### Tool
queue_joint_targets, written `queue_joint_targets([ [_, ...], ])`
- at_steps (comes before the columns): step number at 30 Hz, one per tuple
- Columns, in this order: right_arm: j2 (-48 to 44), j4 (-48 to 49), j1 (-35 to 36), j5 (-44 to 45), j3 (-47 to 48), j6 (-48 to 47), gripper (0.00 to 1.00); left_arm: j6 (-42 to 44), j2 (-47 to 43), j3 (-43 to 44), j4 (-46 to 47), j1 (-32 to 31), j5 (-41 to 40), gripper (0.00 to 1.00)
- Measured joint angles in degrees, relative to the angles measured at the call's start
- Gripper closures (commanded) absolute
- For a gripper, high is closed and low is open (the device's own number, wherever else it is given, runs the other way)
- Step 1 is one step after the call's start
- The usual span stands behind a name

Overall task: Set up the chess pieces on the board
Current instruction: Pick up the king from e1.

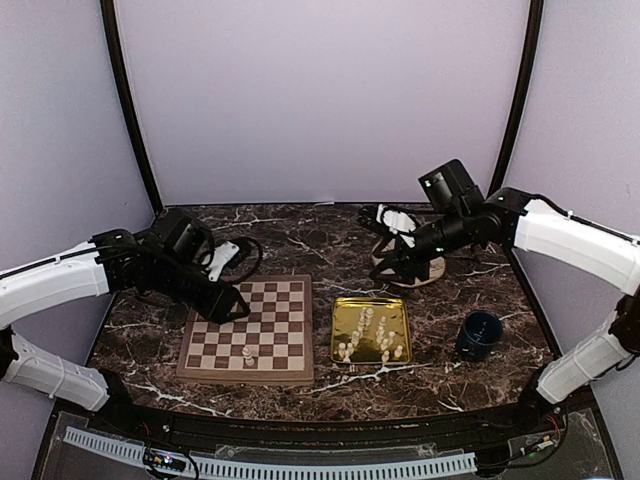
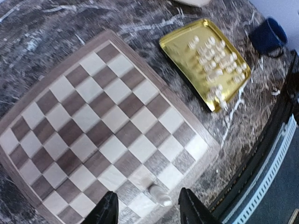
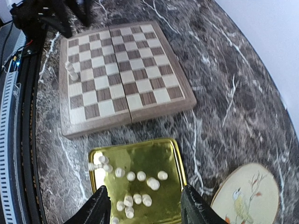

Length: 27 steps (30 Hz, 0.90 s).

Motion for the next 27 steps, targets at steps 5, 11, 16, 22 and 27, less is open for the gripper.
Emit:
queue_joint_targets([
  [5,-4.0,8.15,-10.99,-6.21,-14.36,2.86,0.47,-4.09,3.76,-0.17,-4.17,-9.75,-2.97,0.52],
  [11,-4.63,13.84,-15.47,-9.51,-20.28,4.07,0.47,-8.24,10.1,-0.17,-6.95,-13.44,-7.85,0.52],
  [16,-5.38,16.52,-15.47,-11.13,-20.41,4.04,0.47,-10.4,12.74,-0.17,-7.52,-14.38,-11.19,0.56],
  [22,-5.38,17.66,-15.47,-11.67,-20.59,3.8,0.47,-11.5,14.99,-0.17,-7.3,-14.49,-12.87,0.66],
  [27,-5.33,17.73,-15.47,-11.67,-20.79,3.15,0.47,-11.76,15.82,-0.17,-6.64,-14.49,-12.5,0.78],
])
